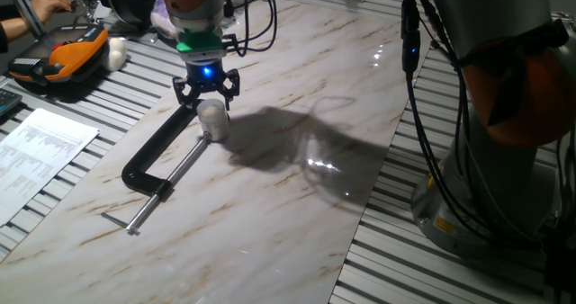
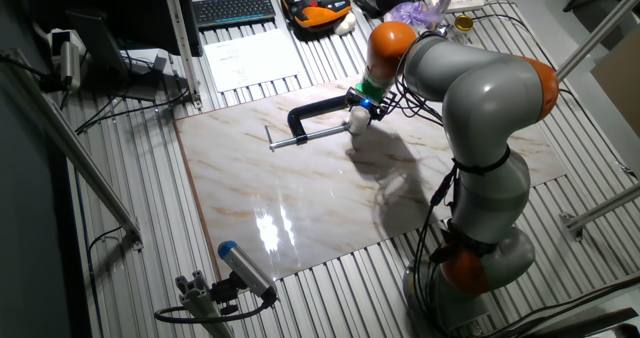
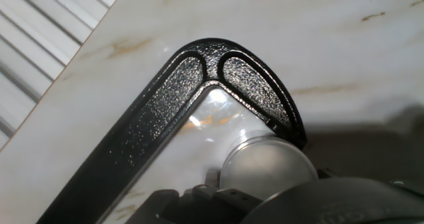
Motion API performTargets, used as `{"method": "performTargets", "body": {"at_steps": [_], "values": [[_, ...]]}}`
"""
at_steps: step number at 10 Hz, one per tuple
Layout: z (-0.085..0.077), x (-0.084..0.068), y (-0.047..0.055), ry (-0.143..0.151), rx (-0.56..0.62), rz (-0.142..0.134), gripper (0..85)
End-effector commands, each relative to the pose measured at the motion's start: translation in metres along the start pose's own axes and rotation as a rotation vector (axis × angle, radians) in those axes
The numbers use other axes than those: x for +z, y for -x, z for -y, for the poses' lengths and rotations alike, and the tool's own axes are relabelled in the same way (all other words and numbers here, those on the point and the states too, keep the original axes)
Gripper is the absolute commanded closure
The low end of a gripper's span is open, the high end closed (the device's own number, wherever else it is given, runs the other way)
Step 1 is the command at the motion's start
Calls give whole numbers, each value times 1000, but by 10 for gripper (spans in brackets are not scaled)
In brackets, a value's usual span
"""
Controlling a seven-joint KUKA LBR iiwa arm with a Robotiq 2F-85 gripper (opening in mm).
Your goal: Unscrew the lid from the jar
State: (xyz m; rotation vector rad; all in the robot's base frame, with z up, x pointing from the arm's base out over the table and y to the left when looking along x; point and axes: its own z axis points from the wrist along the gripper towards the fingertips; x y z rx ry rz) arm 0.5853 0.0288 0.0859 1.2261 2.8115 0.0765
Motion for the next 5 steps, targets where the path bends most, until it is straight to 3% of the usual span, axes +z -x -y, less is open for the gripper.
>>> {"method": "performTargets", "body": {"at_steps": [1,3,4,5], "values": [[0,0,0,1,-18,0,170],[0,0,0,-1,-40,2,170],[0,0,0,-1,-39,1,340],[0,0,0,-1,-39,0,340]]}}
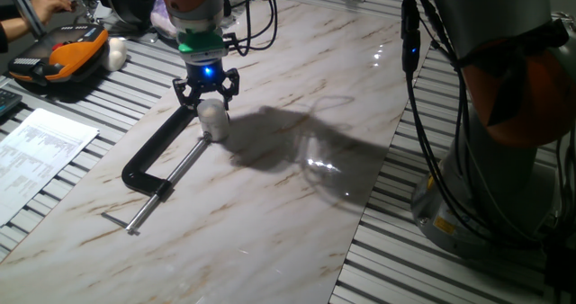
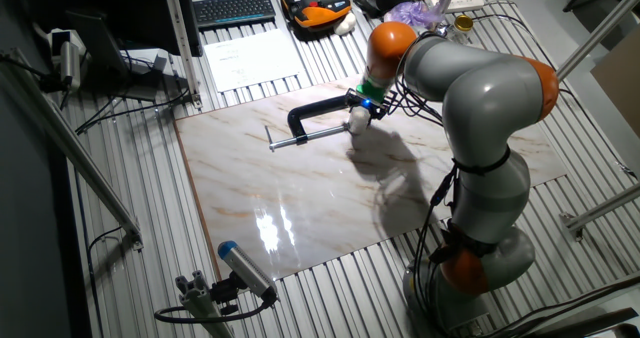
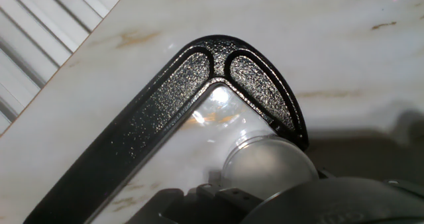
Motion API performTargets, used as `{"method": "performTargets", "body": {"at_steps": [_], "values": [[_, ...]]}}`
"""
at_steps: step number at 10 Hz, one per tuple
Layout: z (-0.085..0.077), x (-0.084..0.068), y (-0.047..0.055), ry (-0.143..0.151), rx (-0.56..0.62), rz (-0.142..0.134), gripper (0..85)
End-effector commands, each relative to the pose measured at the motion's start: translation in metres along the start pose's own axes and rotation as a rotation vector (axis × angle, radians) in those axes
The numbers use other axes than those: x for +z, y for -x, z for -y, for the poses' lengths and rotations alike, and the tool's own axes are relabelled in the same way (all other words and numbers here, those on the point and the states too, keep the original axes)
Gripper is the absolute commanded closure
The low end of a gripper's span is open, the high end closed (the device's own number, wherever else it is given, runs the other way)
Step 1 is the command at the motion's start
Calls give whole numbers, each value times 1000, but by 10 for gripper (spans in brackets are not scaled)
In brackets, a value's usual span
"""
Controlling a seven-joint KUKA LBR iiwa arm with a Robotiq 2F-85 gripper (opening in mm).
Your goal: Unscrew the lid from the jar
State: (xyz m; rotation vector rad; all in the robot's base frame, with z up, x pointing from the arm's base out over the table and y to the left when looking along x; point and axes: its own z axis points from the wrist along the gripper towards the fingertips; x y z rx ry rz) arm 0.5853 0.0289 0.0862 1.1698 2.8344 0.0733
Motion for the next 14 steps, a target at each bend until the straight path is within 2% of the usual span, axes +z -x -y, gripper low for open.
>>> {"method": "performTargets", "body": {"at_steps": [1,5,9,10,14], "values": [[0,0,0,-1,0,-2,340],[0,1,0,3,-50,-5,340],[0,0,0,2,-182,-1,340],[0,-1,0,-1,-216,1,510],[-1,-2,0,1,-321,7,510]]}}
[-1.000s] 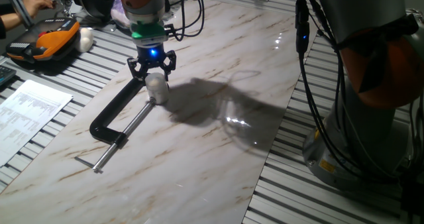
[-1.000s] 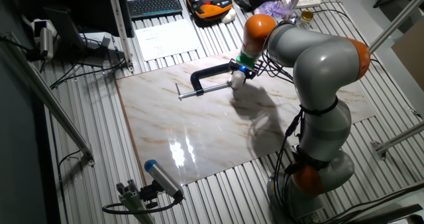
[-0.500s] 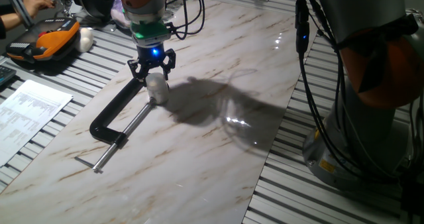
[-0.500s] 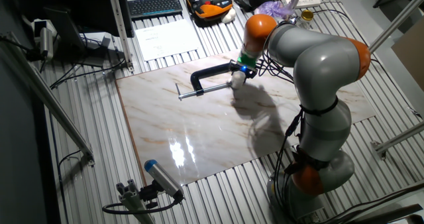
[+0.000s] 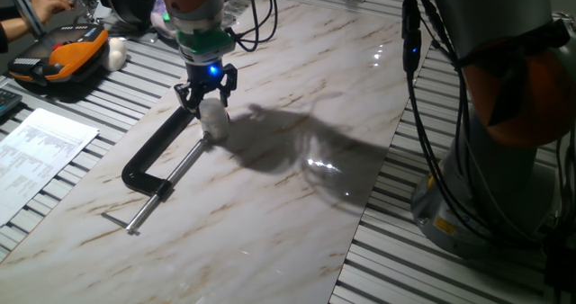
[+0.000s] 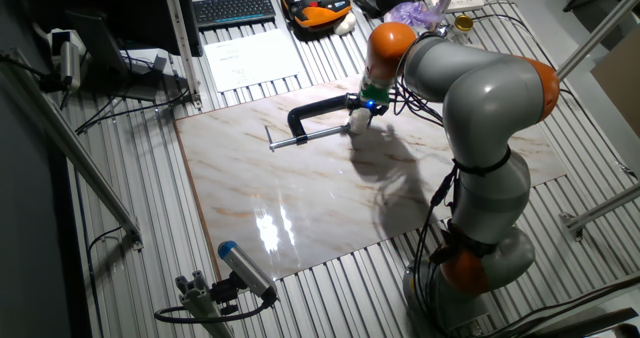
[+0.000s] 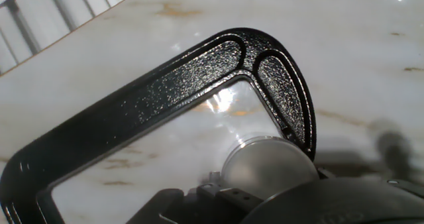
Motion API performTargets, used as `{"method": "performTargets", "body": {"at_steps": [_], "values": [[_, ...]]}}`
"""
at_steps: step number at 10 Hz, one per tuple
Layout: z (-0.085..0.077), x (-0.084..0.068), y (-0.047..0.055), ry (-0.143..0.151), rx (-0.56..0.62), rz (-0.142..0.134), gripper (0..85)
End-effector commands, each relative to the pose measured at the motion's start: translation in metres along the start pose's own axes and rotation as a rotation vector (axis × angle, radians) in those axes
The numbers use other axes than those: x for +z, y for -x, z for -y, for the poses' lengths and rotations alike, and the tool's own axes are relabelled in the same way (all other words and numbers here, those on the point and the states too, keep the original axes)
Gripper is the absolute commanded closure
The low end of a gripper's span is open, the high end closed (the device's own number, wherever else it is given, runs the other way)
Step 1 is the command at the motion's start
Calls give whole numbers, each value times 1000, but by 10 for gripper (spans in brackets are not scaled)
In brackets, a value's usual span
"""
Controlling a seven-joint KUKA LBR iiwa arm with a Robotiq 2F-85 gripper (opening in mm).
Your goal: Unscrew the lid from the jar
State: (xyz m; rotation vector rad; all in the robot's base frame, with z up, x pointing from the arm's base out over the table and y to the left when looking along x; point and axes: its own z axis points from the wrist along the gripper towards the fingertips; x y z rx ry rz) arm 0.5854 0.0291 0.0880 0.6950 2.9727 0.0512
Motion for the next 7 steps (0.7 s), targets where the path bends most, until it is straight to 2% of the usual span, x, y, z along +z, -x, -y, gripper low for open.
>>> {"method": "performTargets", "body": {"at_steps": [1,7], "values": [[0,0,0,1,-29,2,510],[-1,-1,1,9,-212,8,510]]}}
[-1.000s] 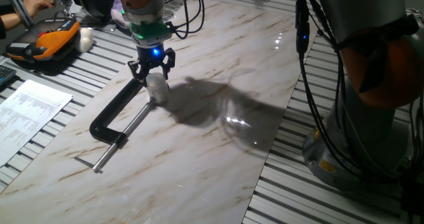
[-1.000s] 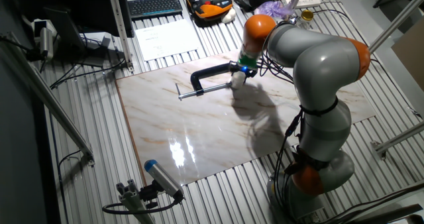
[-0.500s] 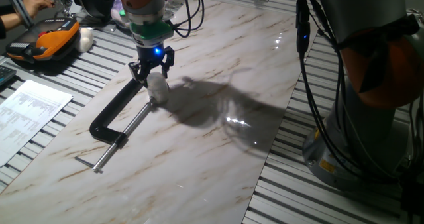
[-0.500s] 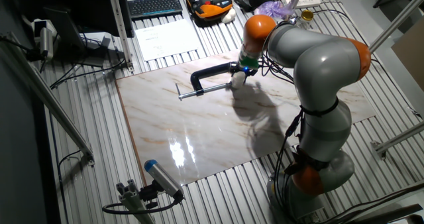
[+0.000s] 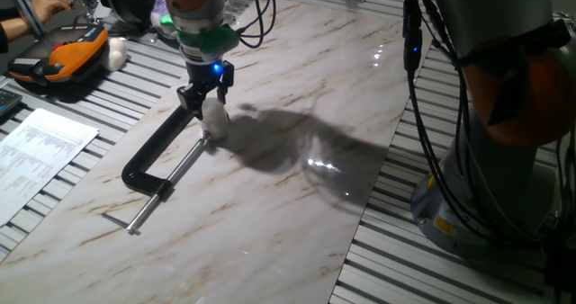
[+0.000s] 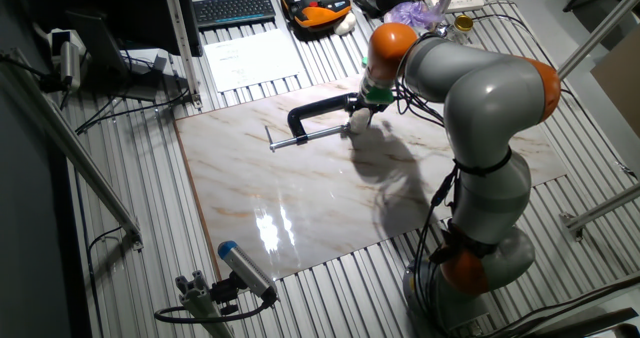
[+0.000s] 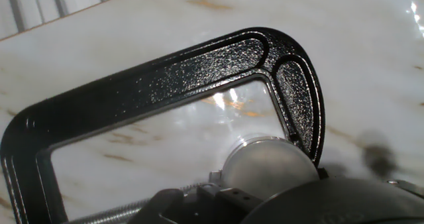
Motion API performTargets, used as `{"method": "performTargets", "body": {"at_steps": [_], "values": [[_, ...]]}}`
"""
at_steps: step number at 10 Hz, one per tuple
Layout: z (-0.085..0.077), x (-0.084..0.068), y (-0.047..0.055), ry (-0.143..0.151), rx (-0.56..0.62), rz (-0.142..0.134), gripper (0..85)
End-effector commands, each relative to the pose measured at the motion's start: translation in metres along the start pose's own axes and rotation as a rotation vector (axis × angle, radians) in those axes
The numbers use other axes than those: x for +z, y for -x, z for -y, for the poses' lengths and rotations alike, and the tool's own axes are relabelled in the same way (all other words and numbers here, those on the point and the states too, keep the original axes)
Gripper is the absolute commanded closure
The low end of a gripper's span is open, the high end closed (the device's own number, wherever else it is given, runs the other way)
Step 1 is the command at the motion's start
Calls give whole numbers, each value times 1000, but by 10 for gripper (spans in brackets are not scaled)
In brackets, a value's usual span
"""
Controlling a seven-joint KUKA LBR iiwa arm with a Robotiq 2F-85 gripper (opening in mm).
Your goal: Unscrew the lid from the jar
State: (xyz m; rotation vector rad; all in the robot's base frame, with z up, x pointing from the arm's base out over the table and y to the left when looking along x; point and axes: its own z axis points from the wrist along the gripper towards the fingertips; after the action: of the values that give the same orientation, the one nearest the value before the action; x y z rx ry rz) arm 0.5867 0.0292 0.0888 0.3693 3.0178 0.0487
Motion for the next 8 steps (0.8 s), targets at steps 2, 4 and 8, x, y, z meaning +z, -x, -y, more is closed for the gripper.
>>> {"method": "performTargets", "body": {"at_steps": [2,4,8], "values": [[0,0,0,8,-74,0,510],[0,0,0,13,-132,-5,510],[0,-1,1,9,-220,18,510]]}}
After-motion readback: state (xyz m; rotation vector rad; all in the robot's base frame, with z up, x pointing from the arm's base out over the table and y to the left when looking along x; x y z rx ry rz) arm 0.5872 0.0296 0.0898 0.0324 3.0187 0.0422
